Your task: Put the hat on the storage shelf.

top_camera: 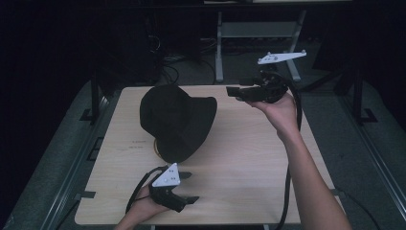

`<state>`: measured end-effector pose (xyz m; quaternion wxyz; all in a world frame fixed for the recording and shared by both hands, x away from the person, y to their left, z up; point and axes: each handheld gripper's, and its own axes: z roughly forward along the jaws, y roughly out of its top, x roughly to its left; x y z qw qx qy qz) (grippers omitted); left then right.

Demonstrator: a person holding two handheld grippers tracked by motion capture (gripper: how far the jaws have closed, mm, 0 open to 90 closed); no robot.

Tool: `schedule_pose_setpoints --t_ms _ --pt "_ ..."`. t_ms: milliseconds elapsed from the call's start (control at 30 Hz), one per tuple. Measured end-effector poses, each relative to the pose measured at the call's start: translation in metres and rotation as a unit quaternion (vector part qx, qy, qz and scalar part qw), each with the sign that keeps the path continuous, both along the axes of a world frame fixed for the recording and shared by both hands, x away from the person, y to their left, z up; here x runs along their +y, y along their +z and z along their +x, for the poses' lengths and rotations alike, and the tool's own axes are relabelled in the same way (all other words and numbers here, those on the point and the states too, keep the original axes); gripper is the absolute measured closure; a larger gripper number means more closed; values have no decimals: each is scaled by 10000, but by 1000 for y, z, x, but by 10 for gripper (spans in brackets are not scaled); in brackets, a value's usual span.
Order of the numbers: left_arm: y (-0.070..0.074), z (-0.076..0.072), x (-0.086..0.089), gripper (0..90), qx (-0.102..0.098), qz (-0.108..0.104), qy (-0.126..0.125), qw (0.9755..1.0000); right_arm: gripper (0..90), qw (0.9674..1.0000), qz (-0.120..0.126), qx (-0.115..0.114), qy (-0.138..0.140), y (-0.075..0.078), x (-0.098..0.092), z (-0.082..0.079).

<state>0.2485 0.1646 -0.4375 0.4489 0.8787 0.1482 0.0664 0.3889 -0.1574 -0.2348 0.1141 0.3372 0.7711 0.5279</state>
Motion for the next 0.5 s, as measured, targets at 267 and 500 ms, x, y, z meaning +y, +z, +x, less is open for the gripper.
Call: schedule_pose_setpoints --t_ms 267,500 --pt "-1 1 1 202 -22 -2 17 10000 304 9999 38 84 -140 -11 -18 -9" --pt "-2 0 0 201 -6 -27 48 10000 281 9997 44 139 -209 -20 -28 -16"
